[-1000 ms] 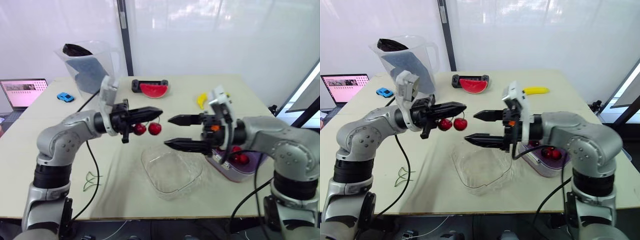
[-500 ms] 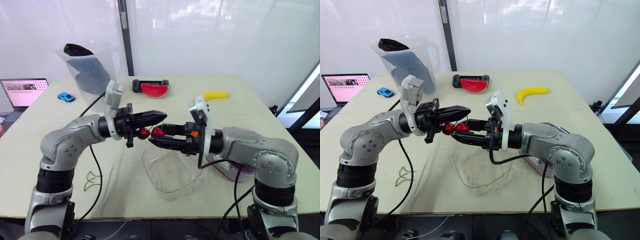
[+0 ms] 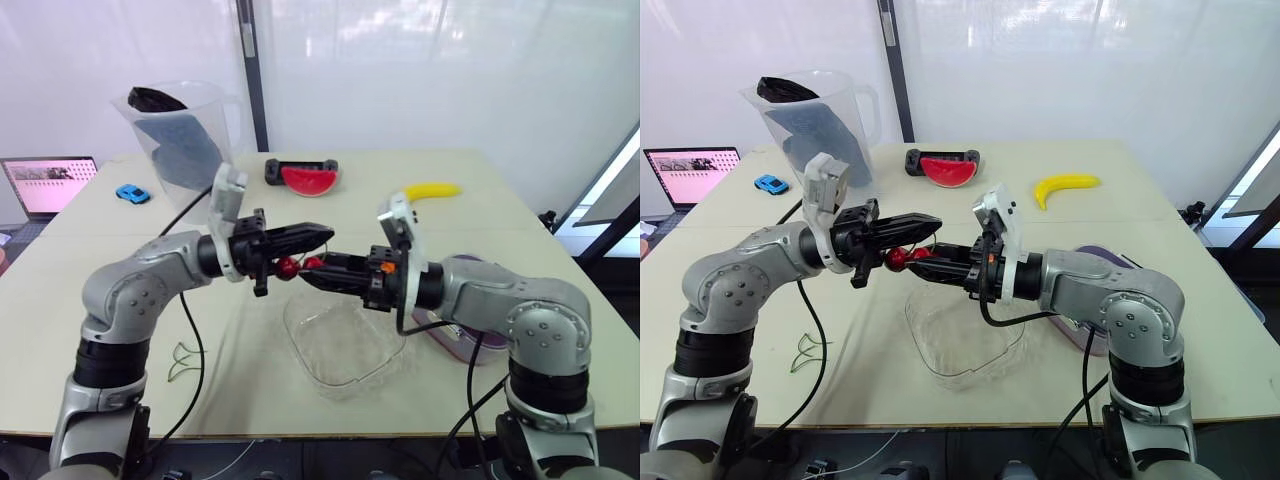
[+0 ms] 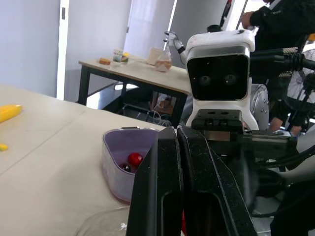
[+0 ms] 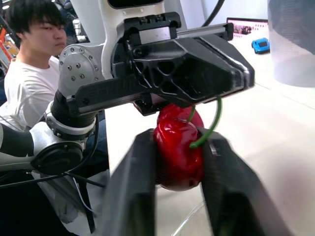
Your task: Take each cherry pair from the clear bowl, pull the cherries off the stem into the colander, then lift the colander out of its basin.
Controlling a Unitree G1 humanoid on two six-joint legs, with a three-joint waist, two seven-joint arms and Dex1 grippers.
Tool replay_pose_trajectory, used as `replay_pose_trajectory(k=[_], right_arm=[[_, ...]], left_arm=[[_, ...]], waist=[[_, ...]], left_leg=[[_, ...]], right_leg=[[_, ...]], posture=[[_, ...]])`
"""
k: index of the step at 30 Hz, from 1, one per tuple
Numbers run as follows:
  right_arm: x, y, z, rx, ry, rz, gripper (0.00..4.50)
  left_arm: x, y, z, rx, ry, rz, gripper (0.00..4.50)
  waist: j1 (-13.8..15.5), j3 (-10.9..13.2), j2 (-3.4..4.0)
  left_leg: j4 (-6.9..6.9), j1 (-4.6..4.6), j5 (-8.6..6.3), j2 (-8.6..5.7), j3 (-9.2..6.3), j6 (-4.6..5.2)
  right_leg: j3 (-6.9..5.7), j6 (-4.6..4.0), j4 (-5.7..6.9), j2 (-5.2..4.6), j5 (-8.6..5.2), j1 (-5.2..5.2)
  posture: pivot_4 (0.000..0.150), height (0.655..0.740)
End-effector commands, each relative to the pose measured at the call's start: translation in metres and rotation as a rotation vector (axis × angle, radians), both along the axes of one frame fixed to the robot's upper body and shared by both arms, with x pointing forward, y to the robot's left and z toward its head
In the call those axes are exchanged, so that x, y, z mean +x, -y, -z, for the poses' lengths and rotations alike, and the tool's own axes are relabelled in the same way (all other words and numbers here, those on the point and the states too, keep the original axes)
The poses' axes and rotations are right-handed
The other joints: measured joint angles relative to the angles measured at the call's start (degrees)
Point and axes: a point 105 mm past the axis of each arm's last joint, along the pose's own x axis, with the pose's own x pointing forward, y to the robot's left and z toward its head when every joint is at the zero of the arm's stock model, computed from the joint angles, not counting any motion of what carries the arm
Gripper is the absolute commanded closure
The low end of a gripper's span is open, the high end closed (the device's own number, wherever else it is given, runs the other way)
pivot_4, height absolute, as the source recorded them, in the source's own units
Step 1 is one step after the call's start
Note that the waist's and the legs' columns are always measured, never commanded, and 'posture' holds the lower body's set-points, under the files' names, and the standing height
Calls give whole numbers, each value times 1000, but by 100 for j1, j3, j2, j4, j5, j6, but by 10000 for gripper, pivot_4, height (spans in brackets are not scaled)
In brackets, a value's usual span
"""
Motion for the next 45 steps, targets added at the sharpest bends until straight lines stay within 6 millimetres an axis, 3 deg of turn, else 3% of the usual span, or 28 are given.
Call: replay_pose_trajectory(k=[1,12,22,25,27,29,32,36,40,42,45], right_arm=[[-3,1,-5,11,25,-9,38600],[-9,12,32,-238,2,-28,38600],[-8,29,30,-303,48,-21,38600],[8,58,9,-321,109,79,38600],[34,101,-8,-323,109,258,38600],[50,140,-10,-423,138,390,38600],[63,173,-3,-536,150,485,38600],[74,195,14,-613,131,522,38600],[87,221,51,-759,90,584,38600],[91,226,59,-768,85,608,38600],[95,229,54,-754,97,634,26298]], left_arm=[[-6,2,-9,-10,58,14,45000],[-6,4,-10,-10,66,15,45000],[-5,5,-10,-17,67,22,45000],[-4,5,-10,-20,67,14,45000],[-3,3,-9,-10,74,0,45000],[0,-1,-6,16,95,-22,45000],[4,-6,-3,43,112,-45,45000],[5,-9,-2,52,121,-56,45000],[4,-8,2,62,127,-66,45000],[4,-8,2,62,128,-70,45000],[4,-8,4,69,131,-81,45000]], waist=[[-1,0,0],[3,0,-1],[12,0,-1],[17,1,-2],[20,1,-2],[52,2,-3],[40,2,-3],[-7,2,-2],[12,3,-1],[15,3,-1],[15,4,0]], left_leg=[[0,0,0,-1,0,0],[0,0,-1,-2,1,2],[1,0,-3,-2,2,4],[0,-1,-3,-2,3,5],[2,-1,-4,-4,4,7],[2,-1,-5,-7,8,8],[-3,-2,-9,-9,24,16],[-3,-1,-9,0,27,16],[-1,-1,-9,2,25,15],[2,-1,-7,1,25,13],[1,-3,-3,1,24,5]], right_leg=[[0,0,0,1,0,0],[0,0,-2,1,0,0],[1,0,-7,3,0,4],[1,0,-9,2,0,3],[0,0,-14,2,0,8],[0,1,-15,1,0,9],[0,1,-21,2,-1,6],[12,1,-19,9,0,2],[14,1,-17,8,0,1],[14,1,-19,5,0,3],[14,1,-17,4,0,-1]], posture=[[1500,7400],[1500,7400],[1500,7400],[1500,7400],[1500,7400],[1500,7400],[1500,7400],[1500,7400],[1500,7400],[1500,7400],[1500,7400]])
